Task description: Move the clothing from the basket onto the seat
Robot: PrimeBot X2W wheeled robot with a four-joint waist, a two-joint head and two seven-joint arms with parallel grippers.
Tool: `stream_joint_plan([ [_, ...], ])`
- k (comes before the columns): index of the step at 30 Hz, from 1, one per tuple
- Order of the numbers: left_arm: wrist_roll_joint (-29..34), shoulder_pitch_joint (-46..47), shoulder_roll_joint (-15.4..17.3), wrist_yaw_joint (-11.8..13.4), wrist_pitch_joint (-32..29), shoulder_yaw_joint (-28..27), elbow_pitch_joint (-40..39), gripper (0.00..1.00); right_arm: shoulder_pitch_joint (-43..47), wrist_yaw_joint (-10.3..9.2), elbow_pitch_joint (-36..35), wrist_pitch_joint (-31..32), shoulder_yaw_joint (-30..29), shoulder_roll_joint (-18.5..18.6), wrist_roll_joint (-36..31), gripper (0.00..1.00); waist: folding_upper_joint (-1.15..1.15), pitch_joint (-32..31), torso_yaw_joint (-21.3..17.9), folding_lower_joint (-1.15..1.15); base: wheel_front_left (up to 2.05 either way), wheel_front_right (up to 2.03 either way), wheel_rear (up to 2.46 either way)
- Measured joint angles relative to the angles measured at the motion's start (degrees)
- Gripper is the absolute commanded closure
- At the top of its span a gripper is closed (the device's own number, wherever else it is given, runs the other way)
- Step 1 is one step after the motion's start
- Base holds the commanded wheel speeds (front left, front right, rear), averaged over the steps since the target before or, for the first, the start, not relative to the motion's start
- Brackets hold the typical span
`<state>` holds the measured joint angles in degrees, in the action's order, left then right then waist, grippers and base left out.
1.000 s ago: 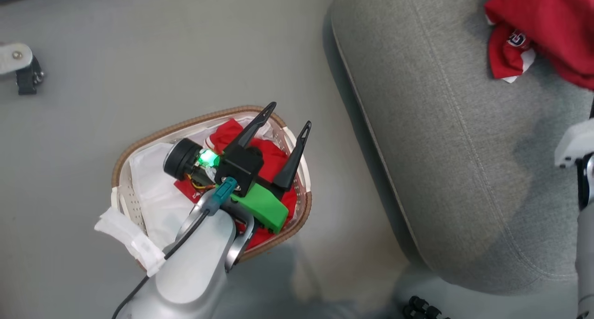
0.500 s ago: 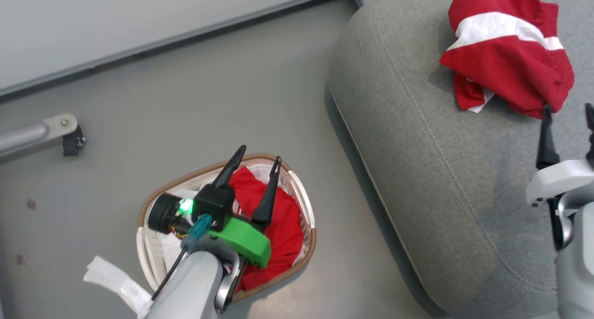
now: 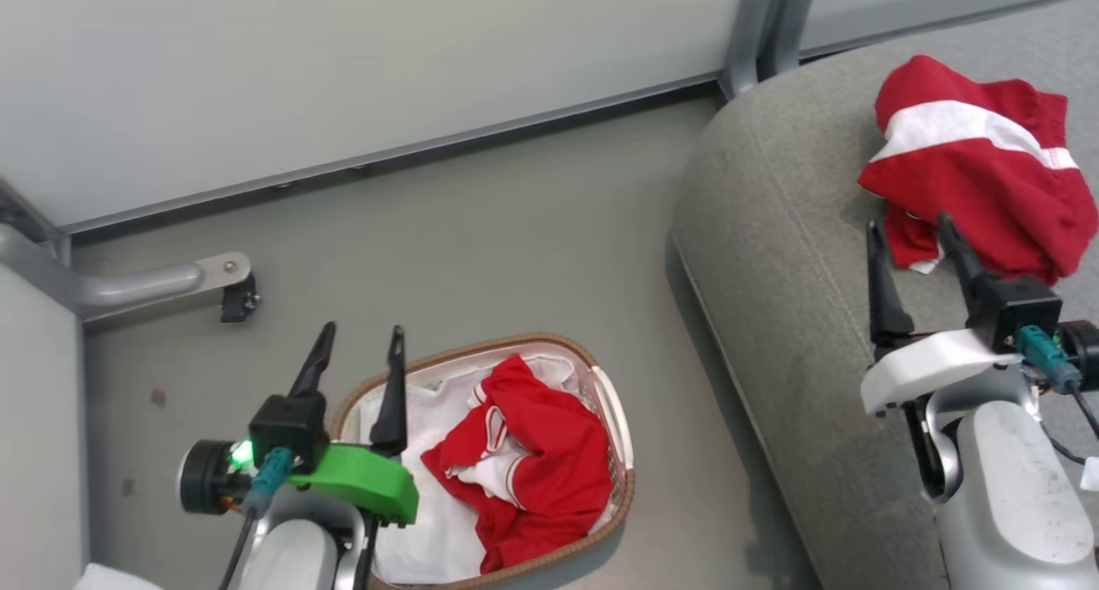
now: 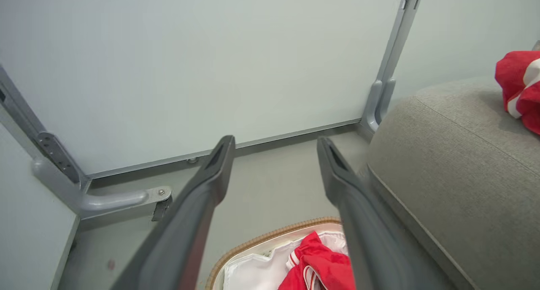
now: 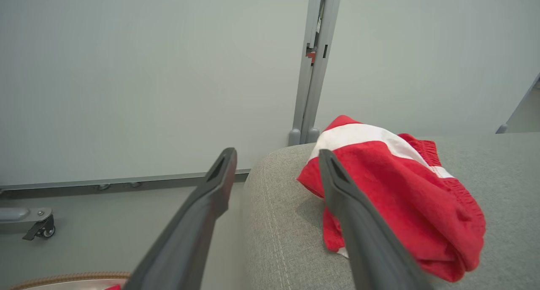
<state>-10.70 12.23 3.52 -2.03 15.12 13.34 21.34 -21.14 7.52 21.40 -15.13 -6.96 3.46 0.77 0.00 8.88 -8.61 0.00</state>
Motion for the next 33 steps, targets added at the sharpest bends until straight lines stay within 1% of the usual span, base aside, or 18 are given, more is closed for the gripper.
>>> stream_joint_plan([
  [6,0.8,-3.5,0.0,0.1,0.0,-5.6,-0.2,0.0,2.4,0.0,0.5,0.0,2.7,-0.6,1.3,0.0,0.0,-2.1,2.6,0.0,0.0,0.0,0.0],
  [10,0.9,-6.3,-0.2,0.5,0.0,-9.2,-0.7,0.0,3.7,0.0,1.2,0.0,4.2,-0.7,3.5,0.0,0.0,-3.7,3.8,0.0,0.0,0.0,0.0],
  [16,0.9,-10.4,-0.5,0.5,0.0,-11.9,-0.6,0.0,5.9,0.0,1.8,0.0,5.1,-0.7,4.7,0.0,0.0,-5.4,4.8,0.0,0.0,0.0,0.0],
  [21,0.8,-11.8,-0.6,0.0,0.0,-12.1,-0.6,0.0,6.5,0.0,2.1,0.0,5.3,-0.6,4.8,0.0,0.0,-6.0,4.9,0.0,0.0,0.0,0.0],
  [26,0.0,-11.5,-0.6,-0.4,0.0,-10.4,-0.6,0.0,6.4,0.0,1.5,0.0,5.3,-0.6,4.8,0.0,0.0,-5.0,4.8,0.0,0.0,0.0,0.0],
  [31,-1.2,-6.8,-0.6,-1.4,0.0,-7.9,0.2,0.0,3.5,0.0,-0.7,0.0,5.6,-0.6,5.3,0.0,0.0,-2.1,4.5,0.0,0.0,0.0,0.0],
  [33,-2.9,-4.9,-0.6,-2.2,0.0,-6.8,1.3,0.0,2.3,0.0,-1.7,0.0,5.8,-0.6,5.6,0.0,0.0,-0.7,4.4,0.0,0.0,0.0,0.0],
])
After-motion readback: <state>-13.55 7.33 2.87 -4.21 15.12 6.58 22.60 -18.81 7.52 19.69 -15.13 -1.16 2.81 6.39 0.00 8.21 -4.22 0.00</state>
